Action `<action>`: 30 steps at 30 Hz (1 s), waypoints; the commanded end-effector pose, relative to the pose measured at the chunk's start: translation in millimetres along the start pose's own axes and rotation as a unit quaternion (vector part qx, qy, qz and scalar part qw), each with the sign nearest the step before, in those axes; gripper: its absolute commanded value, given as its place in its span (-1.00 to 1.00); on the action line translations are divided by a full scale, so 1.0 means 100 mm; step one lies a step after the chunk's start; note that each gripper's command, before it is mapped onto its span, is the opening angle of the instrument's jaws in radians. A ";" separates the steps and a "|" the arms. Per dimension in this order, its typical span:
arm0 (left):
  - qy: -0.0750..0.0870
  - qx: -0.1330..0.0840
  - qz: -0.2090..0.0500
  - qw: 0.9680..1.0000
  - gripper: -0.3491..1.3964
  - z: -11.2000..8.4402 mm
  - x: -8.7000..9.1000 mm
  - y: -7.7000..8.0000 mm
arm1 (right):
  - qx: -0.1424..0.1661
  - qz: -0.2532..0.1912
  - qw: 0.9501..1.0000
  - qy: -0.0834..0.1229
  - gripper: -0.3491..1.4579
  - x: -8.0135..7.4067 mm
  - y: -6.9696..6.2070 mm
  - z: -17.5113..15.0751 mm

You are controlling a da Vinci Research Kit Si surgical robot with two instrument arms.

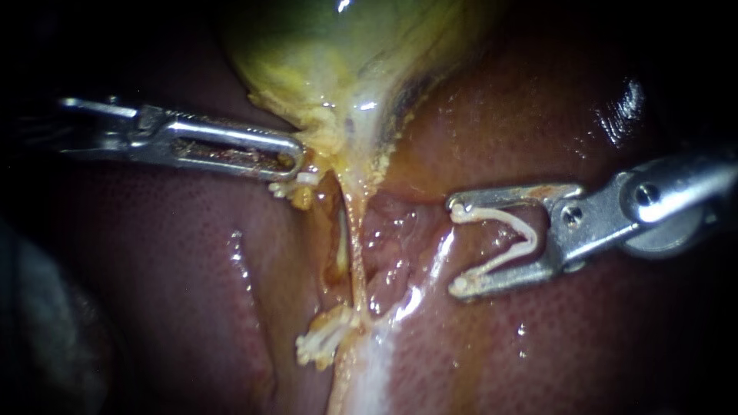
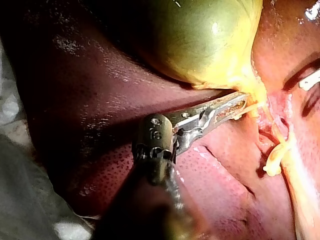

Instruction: Clipping first clip right tube

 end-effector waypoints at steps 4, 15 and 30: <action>-0.004 -0.007 -0.003 1.000 -1.00 -0.022 0.011 0.009 | 0.000 0.000 1.000 0.000 -0.06 0.001 0.000 0.000; 0.016 0.003 -0.018 1.000 -1.00 -0.076 0.045 0.037 | 0.006 0.005 1.000 0.014 -0.06 0.014 0.000 0.002; 0.018 0.006 -0.017 1.000 -1.00 -0.069 0.038 0.036 | 0.025 0.104 0.994 0.029 -0.07 0.028 0.012 0.084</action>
